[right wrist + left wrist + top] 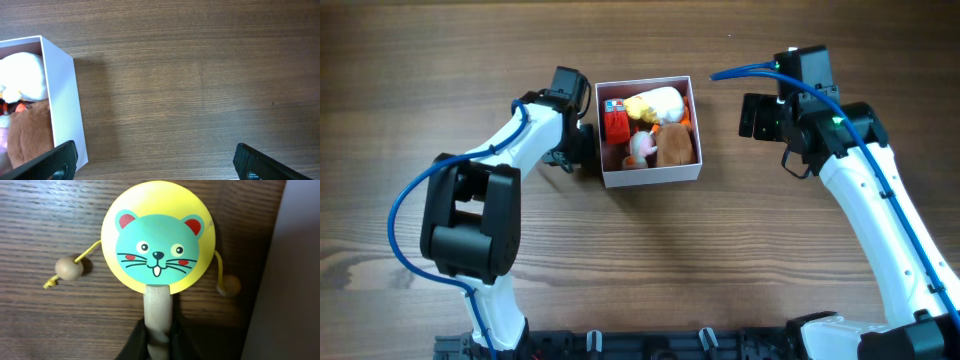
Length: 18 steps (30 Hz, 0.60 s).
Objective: Pack container
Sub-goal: 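Lift the rattle drum and lower it into the box with the left gripper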
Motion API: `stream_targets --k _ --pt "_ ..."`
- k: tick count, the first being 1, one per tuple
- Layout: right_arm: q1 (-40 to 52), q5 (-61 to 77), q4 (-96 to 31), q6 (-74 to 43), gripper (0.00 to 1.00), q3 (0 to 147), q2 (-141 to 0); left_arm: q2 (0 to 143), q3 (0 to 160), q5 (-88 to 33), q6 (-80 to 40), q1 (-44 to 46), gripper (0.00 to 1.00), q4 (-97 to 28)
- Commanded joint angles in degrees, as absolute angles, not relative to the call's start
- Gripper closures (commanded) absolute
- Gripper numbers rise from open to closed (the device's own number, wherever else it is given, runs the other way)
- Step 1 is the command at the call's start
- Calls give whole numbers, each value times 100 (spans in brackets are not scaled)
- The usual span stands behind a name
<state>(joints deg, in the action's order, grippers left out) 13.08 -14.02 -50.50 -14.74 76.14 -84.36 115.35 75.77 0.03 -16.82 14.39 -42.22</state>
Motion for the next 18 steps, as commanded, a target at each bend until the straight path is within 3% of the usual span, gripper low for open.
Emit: stream_targets --k 1,10,18 --pt "1304 -1503 -5019 -1505 1 7725 -8405 11463 7655 123 -1675 1249 96 -4305" --pt "1304 -1503 -5019 -1503 0 7725 -8405 10062 7887 143 -1673 1140 96 -4501" --pt "1304 -1503 -5019 -1503 1 7725 -8405 9268 7887 -104 -1671 1892 96 -4521"
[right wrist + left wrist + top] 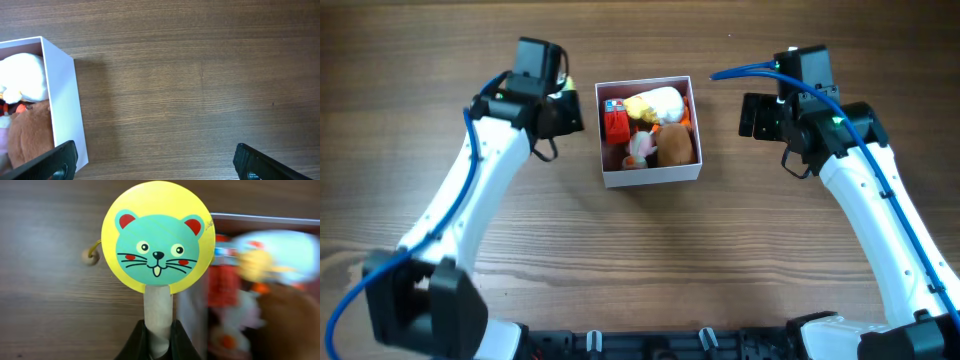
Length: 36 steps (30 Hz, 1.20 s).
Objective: Pack container
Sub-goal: 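Lift the rattle drum and lower it into the box with the left gripper, then open the left gripper and withdraw it to the left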
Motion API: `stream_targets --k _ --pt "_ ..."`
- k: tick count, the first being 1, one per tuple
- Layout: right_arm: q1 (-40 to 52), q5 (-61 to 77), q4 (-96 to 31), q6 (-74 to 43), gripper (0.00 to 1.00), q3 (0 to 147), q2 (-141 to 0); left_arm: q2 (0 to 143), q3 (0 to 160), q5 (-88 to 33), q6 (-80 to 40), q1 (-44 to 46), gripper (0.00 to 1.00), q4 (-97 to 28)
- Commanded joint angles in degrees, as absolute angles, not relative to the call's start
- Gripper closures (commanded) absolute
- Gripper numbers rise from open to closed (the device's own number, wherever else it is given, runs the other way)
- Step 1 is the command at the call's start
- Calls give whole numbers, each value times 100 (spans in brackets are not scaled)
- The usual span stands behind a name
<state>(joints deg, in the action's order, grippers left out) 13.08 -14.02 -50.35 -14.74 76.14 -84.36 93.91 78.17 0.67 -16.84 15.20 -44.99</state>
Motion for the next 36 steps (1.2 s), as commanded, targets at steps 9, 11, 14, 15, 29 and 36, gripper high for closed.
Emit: stream_targets --k 9,11,14,15,29,36 --pt "1304 -1503 -5019 -1503 1 7725 -8405 9384 7870 213 -1673 2952 96 -4517" --pt "1304 -1503 -5019 -1505 0 7725 -8405 9500 7865 287 -1673 3107 96 -4530" --pt "1304 -1503 -5019 -1505 0 7725 -8405 9725 7863 294 -1671 3236 95 -4523" --pt "1304 -1500 -5019 -1503 0 7725 -8405 9819 7863 296 -1671 3260 95 -4517" --pt "1304 -1503 -5019 -1503 0 7725 -8405 10366 7867 305 -1673 3264 50 -4425" --pt "1304 -1500 -5019 -1503 0 7725 -8405 10141 7996 158 -1673 3247 41 -4348"
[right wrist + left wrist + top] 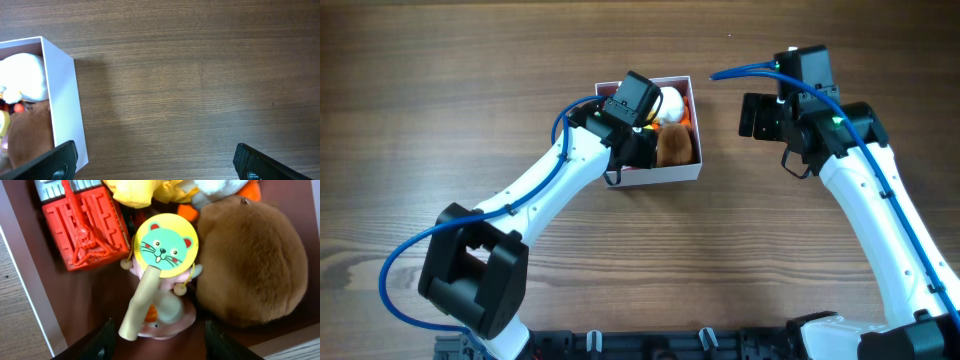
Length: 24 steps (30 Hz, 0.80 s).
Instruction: Pack container
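Note:
A white box (660, 176) stands mid-table, holding toys. The rattle drum (166, 245), a yellow disc with a teal cat face and a wooden handle, lies inside it, across a pink toy (172, 317). It sits between a red plastic toy (82, 227) and a brown plush (250, 265). My left gripper (162, 347) hangs open just above the handle's end, holding nothing; in the overhead view the left gripper (640, 148) covers the box's left half. My right gripper (155, 165) is open over bare table to the right of the box (62, 100).
A yellow and white plush (150, 190) fills the far end of the box. Brown wooden table (770, 260) lies all around. The right arm (860, 190) stands at the right side.
My left gripper was shut on the rattle's handle beside the box's left wall. Now it is over the box and open, and the rattle lies among the toys. The right arm has not moved.
The rattle first lay on the table left of the box, my left gripper shut on its handle. Then it was held up at the box's left edge. Now it rests inside the box, let go.

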Motion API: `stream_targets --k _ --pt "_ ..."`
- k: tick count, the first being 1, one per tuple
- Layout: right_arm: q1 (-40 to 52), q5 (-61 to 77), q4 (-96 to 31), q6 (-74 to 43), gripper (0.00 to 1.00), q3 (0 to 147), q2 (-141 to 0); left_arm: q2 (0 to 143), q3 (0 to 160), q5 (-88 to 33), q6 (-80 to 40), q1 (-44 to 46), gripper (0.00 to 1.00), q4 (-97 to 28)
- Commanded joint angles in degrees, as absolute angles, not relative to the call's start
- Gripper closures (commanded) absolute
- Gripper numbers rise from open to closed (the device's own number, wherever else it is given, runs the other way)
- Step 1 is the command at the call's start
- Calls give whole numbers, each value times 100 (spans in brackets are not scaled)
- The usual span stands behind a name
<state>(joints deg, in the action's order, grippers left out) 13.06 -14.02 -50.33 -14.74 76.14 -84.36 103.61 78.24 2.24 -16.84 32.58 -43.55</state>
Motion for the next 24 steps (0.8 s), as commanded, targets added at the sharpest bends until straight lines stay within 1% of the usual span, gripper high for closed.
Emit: stream_targets --k 1,5,11,13,14,15,16,20,24 --pt "1304 -1503 -5019 -1505 1 7725 -8405 10044 8042 158 -1673 3205 41 -4348" --pt "1304 -1503 -5019 -1505 0 7725 -8405 9690 8097 215 -1702 2910 40 -4346" --pt "1304 -1503 -5019 -1505 0 7725 -8405 9327 8097 419 -1717 1741 35 -4556" --pt "1304 -1500 -5019 -1505 1 7725 -8405 9308 8097 412 -1717 1295 22 -4661" --pt "1304 -1503 -5019 -1503 1 7725 -8405 9308 8097 412 -1717 1122 19 -4703" --pt "1304 -1503 -5019 -1505 1 7725 -8405 9310 8097 412 -1717 972 12 -4731" --pt "1304 -1503 -5019 -1503 1 7725 -8405 9310 8097 412 -1717 851 0 -4744" --pt "1304 -1503 -5019 -1505 0 7725 -8405 9310 8097 414 -1717 543 0 -4740" --pt "1304 -1503 -5019 -1505 0 7725 -8405 9310 8097 416 -1717 486 0 -4740"
